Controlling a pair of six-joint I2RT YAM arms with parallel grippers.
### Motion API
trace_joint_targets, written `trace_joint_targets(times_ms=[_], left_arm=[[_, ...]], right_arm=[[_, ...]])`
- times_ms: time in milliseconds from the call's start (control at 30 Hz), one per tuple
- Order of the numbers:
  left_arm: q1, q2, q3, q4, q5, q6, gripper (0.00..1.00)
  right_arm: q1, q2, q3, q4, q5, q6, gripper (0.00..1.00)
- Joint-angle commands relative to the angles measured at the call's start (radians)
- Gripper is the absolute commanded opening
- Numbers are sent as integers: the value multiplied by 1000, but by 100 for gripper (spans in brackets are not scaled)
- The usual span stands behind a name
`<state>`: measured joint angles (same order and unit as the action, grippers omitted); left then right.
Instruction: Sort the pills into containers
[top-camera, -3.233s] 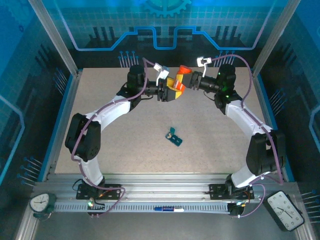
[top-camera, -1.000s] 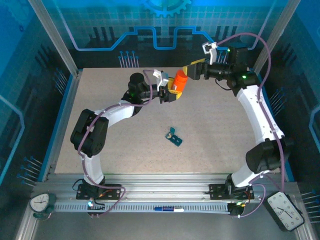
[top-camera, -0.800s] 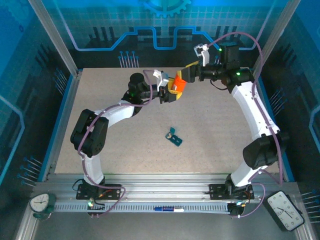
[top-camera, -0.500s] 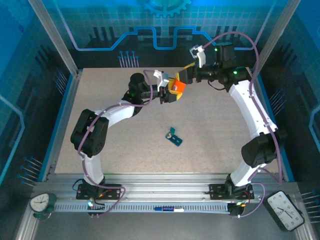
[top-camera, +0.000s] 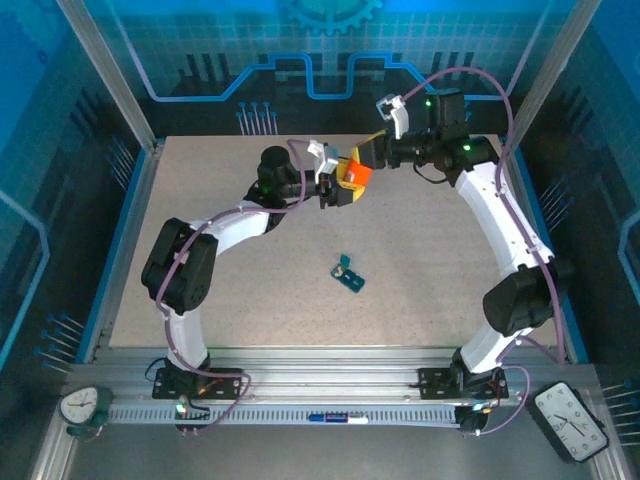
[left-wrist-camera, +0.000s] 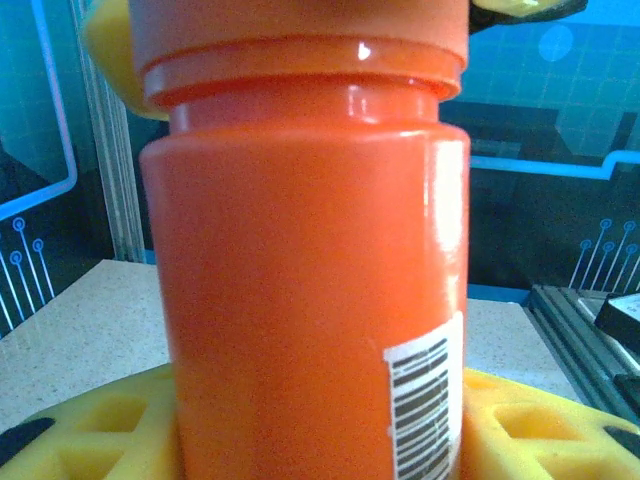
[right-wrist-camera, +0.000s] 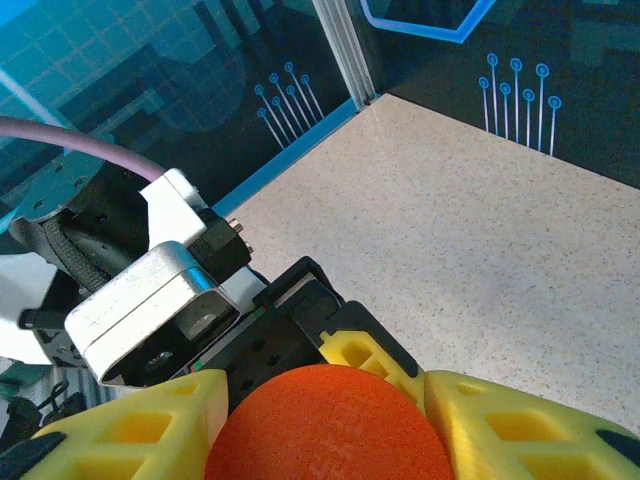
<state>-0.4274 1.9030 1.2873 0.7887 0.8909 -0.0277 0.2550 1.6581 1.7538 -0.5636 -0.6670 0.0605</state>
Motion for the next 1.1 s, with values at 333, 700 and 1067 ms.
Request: trace_joint_targets(times_ms=[333,700,1067], left_arm=[[-3,5,45,124,-21,-79,0],[2,18,56,97,-26,-73,0],[28,42,50,61,57,-78,0]], right_arm=[[122,-98,-260,170,261,289,35],[123,-123,-284,237,303,397,52],[-85,-130,-68,57,-47,145,83]])
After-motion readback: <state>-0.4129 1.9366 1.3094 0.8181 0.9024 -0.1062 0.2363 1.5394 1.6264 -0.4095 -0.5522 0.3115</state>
